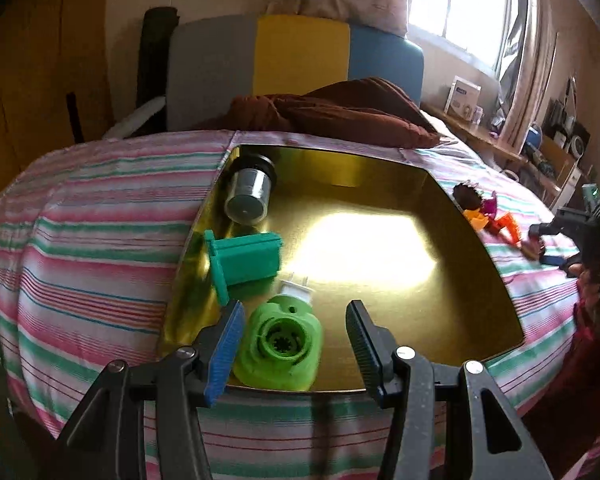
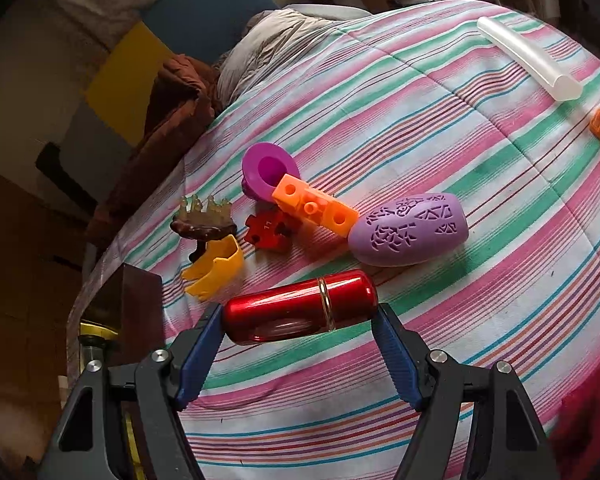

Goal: Organize rigid objects
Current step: 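Lower the lime-green piece into the gold tray and open the left tool, then carry the red cylinder into the gold tray and open the right tool, then move both open tools from the tray back toward the toys on the bedspread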

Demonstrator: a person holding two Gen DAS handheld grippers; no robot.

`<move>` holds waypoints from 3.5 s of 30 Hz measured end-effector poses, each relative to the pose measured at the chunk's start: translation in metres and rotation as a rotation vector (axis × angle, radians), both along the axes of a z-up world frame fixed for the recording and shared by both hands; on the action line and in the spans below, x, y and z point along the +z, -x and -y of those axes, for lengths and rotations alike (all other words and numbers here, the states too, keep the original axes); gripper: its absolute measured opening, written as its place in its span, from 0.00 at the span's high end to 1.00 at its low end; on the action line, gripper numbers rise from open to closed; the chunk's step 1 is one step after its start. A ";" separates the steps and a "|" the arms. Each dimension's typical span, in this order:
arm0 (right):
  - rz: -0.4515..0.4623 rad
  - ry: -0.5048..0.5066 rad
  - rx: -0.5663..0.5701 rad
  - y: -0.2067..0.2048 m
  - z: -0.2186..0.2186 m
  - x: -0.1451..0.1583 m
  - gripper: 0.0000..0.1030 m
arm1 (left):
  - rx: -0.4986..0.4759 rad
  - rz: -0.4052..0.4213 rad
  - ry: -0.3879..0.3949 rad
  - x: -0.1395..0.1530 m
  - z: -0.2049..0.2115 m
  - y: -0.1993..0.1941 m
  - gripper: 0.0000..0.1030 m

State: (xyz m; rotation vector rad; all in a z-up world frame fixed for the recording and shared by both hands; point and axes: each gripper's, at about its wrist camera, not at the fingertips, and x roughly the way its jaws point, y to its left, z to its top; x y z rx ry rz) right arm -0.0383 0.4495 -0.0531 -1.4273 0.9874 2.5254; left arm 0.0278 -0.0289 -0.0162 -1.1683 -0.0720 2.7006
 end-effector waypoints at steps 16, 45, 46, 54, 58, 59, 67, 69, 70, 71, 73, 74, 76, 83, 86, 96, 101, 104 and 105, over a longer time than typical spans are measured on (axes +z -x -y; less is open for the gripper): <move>-0.166 -0.171 0.285 0.010 0.135 0.052 0.27 | -0.071 0.002 -0.005 -0.003 -0.017 -0.013 0.48; -0.015 -0.366 0.554 0.147 0.377 0.002 0.15 | -0.002 -0.021 -0.057 -0.002 0.030 -0.016 0.48; -0.012 -0.354 0.542 0.150 0.377 0.002 0.05 | -0.001 -0.019 -0.056 -0.003 0.030 -0.016 0.48; -0.080 -0.293 0.503 0.138 0.359 0.022 0.03 | -0.010 -0.019 -0.049 -0.003 0.026 -0.016 0.48; -0.101 -0.282 0.508 0.121 0.344 0.034 0.03 | -0.024 -0.021 -0.039 -0.003 0.022 -0.018 0.48; -0.100 -0.286 0.507 0.117 0.342 0.036 0.03 | -0.027 -0.021 -0.035 -0.002 0.020 -0.019 0.48; -0.111 -0.323 0.533 0.073 0.323 0.044 0.03 | -0.058 -0.027 -0.008 -0.002 0.008 -0.026 0.48; -0.115 -0.328 0.533 0.064 0.318 0.046 0.03 | -0.070 -0.031 -0.003 -0.002 0.005 -0.028 0.48; -0.121 -0.318 0.533 0.059 0.315 0.047 0.03 | -0.076 -0.034 -0.003 -0.001 0.002 -0.029 0.48; -0.125 -0.308 0.533 0.055 0.312 0.047 0.03 | -0.080 -0.034 -0.003 -0.002 0.001 -0.030 0.48; -0.126 -0.300 0.527 0.047 0.305 0.047 0.03 | -0.092 -0.032 -0.005 -0.002 -0.002 -0.031 0.48; -0.125 -0.300 0.522 0.043 0.302 0.047 0.03 | -0.097 -0.031 -0.004 -0.002 -0.004 -0.032 0.48; -0.128 -0.288 0.510 0.034 0.291 0.047 0.03 | -0.107 -0.032 0.001 -0.002 -0.007 -0.034 0.48; -0.203 -0.262 0.393 -0.001 0.232 0.055 0.03 | -0.143 -0.044 0.006 0.002 -0.022 -0.040 0.48; -0.181 -0.291 0.325 -0.010 0.196 0.054 0.03 | -0.162 -0.043 0.012 0.002 -0.032 -0.044 0.48; 0.034 -0.384 0.122 -0.014 0.069 0.020 0.03 | -0.247 -0.028 0.040 0.002 -0.069 -0.051 0.48; 0.055 -0.219 -0.062 -0.003 0.001 0.019 0.03 | -0.292 -0.016 0.043 0.006 -0.088 -0.053 0.48; 0.065 -0.274 -0.106 0.009 -0.021 0.021 0.03 | -0.321 -0.012 0.044 0.008 -0.098 -0.056 0.48; 0.071 -0.286 -0.107 0.013 -0.026 0.020 0.03 | -0.332 -0.013 0.049 0.009 -0.102 -0.058 0.48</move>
